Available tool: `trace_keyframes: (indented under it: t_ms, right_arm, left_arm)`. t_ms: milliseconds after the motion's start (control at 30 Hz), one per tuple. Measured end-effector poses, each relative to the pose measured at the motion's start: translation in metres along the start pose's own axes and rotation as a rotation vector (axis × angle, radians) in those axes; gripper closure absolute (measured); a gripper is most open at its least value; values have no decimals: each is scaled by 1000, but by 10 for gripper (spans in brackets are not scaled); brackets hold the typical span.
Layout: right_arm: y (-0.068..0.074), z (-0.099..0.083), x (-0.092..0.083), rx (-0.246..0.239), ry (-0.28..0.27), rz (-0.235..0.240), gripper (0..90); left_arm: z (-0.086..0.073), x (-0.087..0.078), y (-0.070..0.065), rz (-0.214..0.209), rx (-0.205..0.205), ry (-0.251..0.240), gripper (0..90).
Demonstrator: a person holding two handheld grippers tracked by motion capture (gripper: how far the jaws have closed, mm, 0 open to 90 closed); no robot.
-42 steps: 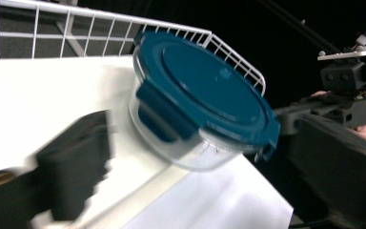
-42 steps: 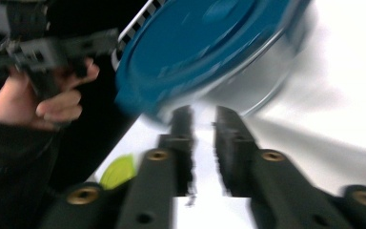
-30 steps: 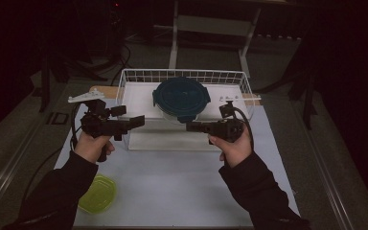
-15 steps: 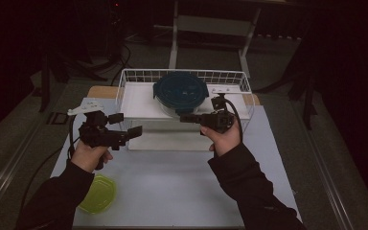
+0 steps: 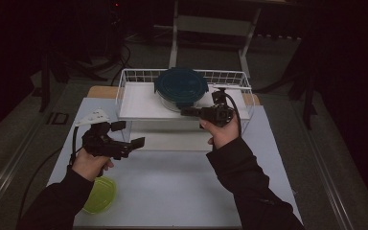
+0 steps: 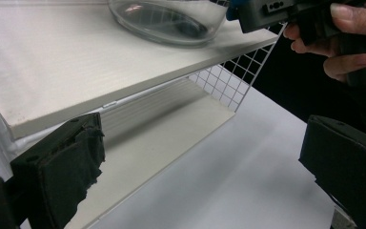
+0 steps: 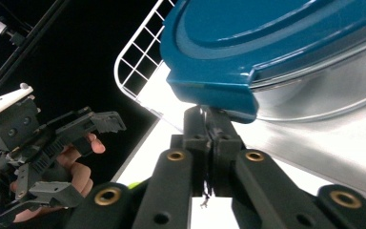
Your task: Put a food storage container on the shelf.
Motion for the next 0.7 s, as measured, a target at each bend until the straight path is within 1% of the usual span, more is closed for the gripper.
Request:
trace_keyframes:
  t_ms: [33, 67, 100, 133, 167, 200, 233, 267, 300, 333, 367, 400, 433, 500, 533, 567, 600, 633, 667, 700]
  right_arm:
    - [1, -1, -1, -12, 1, -3, 851]
    - [1, -2, -2, -9, -1, 4, 840]
    - [2, -3, -4, -17, 0, 6, 827]
    - [2, -4, -5, -25, 2, 3, 808]
    - [3, -6, -7, -36, 3, 8, 781]
    - [3, -8, -10, -44, 4, 21, 720]
    - [4, -10, -12, -49, 6, 32, 644]
    - [4, -12, -13, -61, 5, 35, 594]
    - [4, -15, -17, -75, -5, 29, 540]
    - [4, -17, -19, -83, -11, 26, 476]
    - [5, -20, -22, -100, -35, 37, 414]
    - [5, -21, -25, -105, -53, 39, 354]
    - [7, -25, -29, -129, -53, 66, 284]
    - [8, -31, -35, -137, -69, 102, 234]
    - [8, -33, -37, -154, -71, 109, 185]
    - [8, -37, -40, -181, -77, 111, 152]
    - [7, -40, -43, -206, -88, 105, 152]
    - [6, -43, -45, -215, -93, 97, 151]
    - [5, -46, -48, -230, -95, 82, 150]
    - [3, -49, -51, -243, -101, 78, 150]
  left_arm:
    - [-1, -1, 0, -6, -4, 0, 9]
    - [-2, -2, -1, -12, -6, 4, 9]
    - [-3, -3, -1, -17, 0, 3, 9]
    - [-3, -4, -2, -21, 20, -9, 10]
    - [-3, -4, -2, -21, 20, -9, 14]
    - [-5, -8, -4, 2, 62, -15, 18]
    - [-6, -10, -5, 1, 66, -14, 18]
    - [-6, -10, -5, 1, 66, -14, 18]
    - [-7, -14, -6, -11, 56, -5, 18]
    - [-8, -16, -8, -4, 60, -11, 18]
    - [-9, -18, -9, -2, 69, -14, 18]
    - [-11, -21, -10, -7, 83, -9, 18]
    - [-13, -22, -10, -8, 83, -8, 18]
    - [-17, -26, -10, -32, 70, -2, 18]
    - [-20, -28, -9, -40, 55, 3, 18]
    - [-23, -30, -6, -47, 39, 2, 18]
    - [-25, -32, -5, -50, 35, 5, 18]
    - [-29, -34, -2, -41, 37, 19, 18]
    - [-29, -34, -2, -41, 37, 19, 18]
    - [-36, -40, 3, -43, 25, 32, 18]
Point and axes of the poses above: each handheld gripper's, and its own axes: x roughly forward along the jaws, z roughly out of its top, y roughly to its left, the point moved 5 cm from there along x, roughly forward along the jaws, and after that the axes turned 1 degree about z, right-handed, at the moved point
